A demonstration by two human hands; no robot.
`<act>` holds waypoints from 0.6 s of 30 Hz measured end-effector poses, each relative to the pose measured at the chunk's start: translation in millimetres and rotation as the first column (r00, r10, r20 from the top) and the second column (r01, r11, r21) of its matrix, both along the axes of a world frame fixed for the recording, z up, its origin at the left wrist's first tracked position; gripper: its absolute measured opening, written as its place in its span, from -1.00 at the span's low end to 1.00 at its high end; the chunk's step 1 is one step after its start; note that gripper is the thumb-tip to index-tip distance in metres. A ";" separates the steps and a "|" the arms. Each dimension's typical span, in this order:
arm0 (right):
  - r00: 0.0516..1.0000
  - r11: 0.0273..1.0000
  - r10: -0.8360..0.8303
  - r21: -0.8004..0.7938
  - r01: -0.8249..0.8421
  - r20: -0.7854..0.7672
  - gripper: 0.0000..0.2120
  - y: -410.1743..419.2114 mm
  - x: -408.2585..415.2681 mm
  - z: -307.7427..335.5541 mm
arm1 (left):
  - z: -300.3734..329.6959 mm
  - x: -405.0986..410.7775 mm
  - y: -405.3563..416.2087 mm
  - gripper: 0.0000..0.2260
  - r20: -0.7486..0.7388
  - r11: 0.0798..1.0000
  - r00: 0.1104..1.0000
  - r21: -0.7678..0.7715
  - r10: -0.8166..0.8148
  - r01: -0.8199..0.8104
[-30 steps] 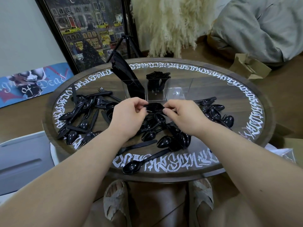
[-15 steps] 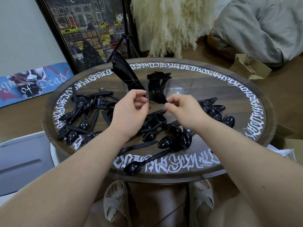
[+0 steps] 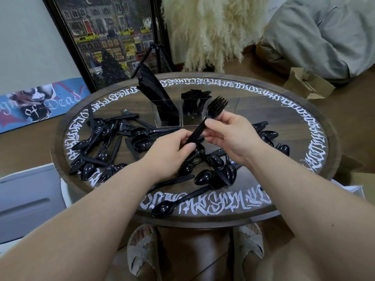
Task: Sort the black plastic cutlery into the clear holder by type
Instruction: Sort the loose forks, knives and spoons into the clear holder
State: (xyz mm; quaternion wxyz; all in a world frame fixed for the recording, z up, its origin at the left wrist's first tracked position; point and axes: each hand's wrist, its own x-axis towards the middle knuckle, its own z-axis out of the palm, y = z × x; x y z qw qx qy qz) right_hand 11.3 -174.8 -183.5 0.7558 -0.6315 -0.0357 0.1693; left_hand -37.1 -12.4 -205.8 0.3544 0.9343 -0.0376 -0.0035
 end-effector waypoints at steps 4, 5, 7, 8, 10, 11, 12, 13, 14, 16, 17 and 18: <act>0.996 0.993 -0.063 -0.092 0.069 0.062 -0.91 -3.8 0.4 -1.9 | 4.0 1.5 3.4 -0.81 0.066 0.995 0.997 0.095 0.030 -0.036; 0.987 0.982 -0.111 -0.138 0.127 0.118 -0.89 -6.4 2.1 -2.8 | 4.8 2.2 4.5 -0.80 0.081 0.990 0.996 0.132 0.037 -0.047; 0.958 0.939 -0.175 -0.254 0.232 0.229 -0.80 -12.2 6.0 -5.4 | 4.5 3.6 7.0 -0.78 0.083 0.975 0.995 0.212 0.047 -0.064; 0.942 0.904 -0.177 -0.331 0.270 0.287 -0.78 -14.4 7.6 -6.9 | 3.6 4.3 8.0 -0.78 0.075 0.969 0.996 0.238 0.054 -0.070; 0.905 0.819 -0.114 -0.477 0.319 0.409 -0.75 -16.5 8.0 -8.9 | 2.6 5.1 9.0 -0.79 0.059 0.960 0.996 0.267 0.067 -0.080; 0.882 0.779 -0.072 -0.526 0.342 0.466 -0.73 -16.4 7.3 -9.9 | 2.9 5.0 8.8 -0.78 0.053 0.958 0.996 0.275 0.070 -0.082; 0.854 0.744 -0.035 -0.556 0.370 0.520 -0.71 -15.6 5.9 -10.3 | 3.5 5.0 8.4 -0.77 0.052 0.958 0.996 0.276 0.069 -0.081; 0.828 0.717 -0.010 -0.574 0.397 0.561 -0.69 -14.5 4.3 -9.8 | 5.0 4.6 7.9 -0.76 0.054 0.959 0.996 0.272 0.065 -0.078; 0.807 0.699 0.011 -0.582 0.416 0.590 -0.68 -13.8 2.9 -9.1 | 6.7 4.1 7.5 -0.74 0.057 0.962 0.996 0.263 0.063 -0.076; 0.766 0.672 0.068 -0.597 0.438 0.639 -0.68 -13.2 2.9 -9.6 | 9.5 3.1 7.4 -0.70 0.058 0.967 0.996 0.244 0.065 -0.077; 0.744 0.652 0.109 -0.613 0.447 0.659 -0.69 -12.8 3.6 -10.5 | 9.9 3.0 7.7 -0.70 0.054 0.968 0.996 0.239 0.066 -0.077; 0.727 0.626 0.150 -0.633 0.455 0.670 -0.69 -12.4 4.5 -11.7 | 9.8 2.9 8.0 -0.70 0.052 0.969 0.996 0.235 0.066 -0.076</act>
